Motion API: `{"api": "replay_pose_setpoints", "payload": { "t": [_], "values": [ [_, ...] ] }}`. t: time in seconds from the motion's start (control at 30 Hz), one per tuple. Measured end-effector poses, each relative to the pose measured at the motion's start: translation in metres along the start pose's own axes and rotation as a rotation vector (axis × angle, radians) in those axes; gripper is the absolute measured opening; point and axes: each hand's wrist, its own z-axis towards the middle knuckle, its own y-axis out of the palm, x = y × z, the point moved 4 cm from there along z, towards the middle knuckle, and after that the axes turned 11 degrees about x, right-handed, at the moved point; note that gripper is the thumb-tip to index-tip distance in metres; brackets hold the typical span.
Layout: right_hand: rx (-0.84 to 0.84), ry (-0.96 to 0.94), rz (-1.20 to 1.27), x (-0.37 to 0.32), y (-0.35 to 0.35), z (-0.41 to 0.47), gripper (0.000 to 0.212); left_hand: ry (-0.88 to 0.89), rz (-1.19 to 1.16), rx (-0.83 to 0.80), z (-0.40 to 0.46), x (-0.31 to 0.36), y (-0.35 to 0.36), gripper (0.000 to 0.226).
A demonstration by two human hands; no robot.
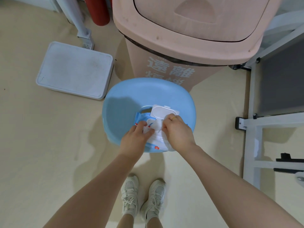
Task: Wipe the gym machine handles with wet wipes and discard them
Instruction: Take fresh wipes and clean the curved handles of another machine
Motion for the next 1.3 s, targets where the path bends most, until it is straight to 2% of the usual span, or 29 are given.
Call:
{"api": "replay_pose_setpoints", "payload": {
  "t": [0.1, 0.17, 0.23, 0.33, 0.4, 0.47, 0.53, 0.63, 0.7, 0.8, 0.87, 1.07, 1.2, 1.3],
  "values": [
    [0.009, 0.087, 0.157, 0.003, 0.002, 0.002, 0.021, -0.023, 0.03, -0.082, 0.001, 0.001, 0.001, 0.061],
    [0.092, 0.239, 0.366, 0.013, 0.004, 0.002, 0.015, -0.025, 0.044, -0.116, 0.003, 0.002, 0.001, 0.06],
    [0.137, 0.34, 0.446, 0.019, 0.002, -0.002, 0.016, -0.015, 0.058, -0.143, 0.003, 0.004, 0.002, 0.06],
    [0.122, 0.155, 0.15, 0.004, 0.003, -0.01, 0.027, -0.015, 0.081, -0.158, 0.005, 0.004, 0.004, 0.06],
    [0.188, 0.031, 0.033, -0.013, 0.002, -0.012, 0.024, -0.009, 0.062, -0.145, 0.005, 0.004, 0.004, 0.059],
    [0.237, 0.074, 0.001, -0.021, 0.002, -0.008, 0.029, -0.004, 0.081, -0.137, 0.004, 0.005, 0.003, 0.057],
    [0.2, 0.159, -0.035, -0.018, 0.004, -0.001, 0.034, -0.015, 0.085, -0.135, 0.004, 0.004, 0.003, 0.058],
    [0.145, 0.216, -0.035, -0.013, 0.004, 0.004, 0.021, -0.075, 0.056, -0.178, 0.001, 0.0, 0.006, 0.059],
    [0.207, 0.286, 0.143, -0.008, 0.004, 0.003, 0.017, -0.092, 0.056, -0.208, 0.002, 0.002, 0.001, 0.054],
    [0.317, 0.6, 0.813, 0.009, 0.001, -0.002, 0.03, -0.159, 0.076, -0.248, 0.002, 0.005, 0.002, 0.047],
    [0.321, 0.734, 1.092, 0.016, -0.004, -0.012, 0.028, -0.188, 0.106, -0.271, 0.005, 0.009, -0.001, 0.047],
    [0.356, 0.819, 1.376, 0.027, -0.025, -0.025, 0.016, -0.214, 0.115, -0.353, 0.011, 0.017, -0.007, 0.046],
    [0.392, 0.822, 1.48, 0.04, -0.042, -0.024, 0.016, -0.24, 0.13, -0.359, 0.011, 0.02, -0.008, 0.049],
    [0.334, 0.853, 1.45, 0.049, -0.043, -0.031, 0.014, -0.232, 0.168, -0.371, 0.011, 0.022, -0.008, 0.053]
  ]
}}
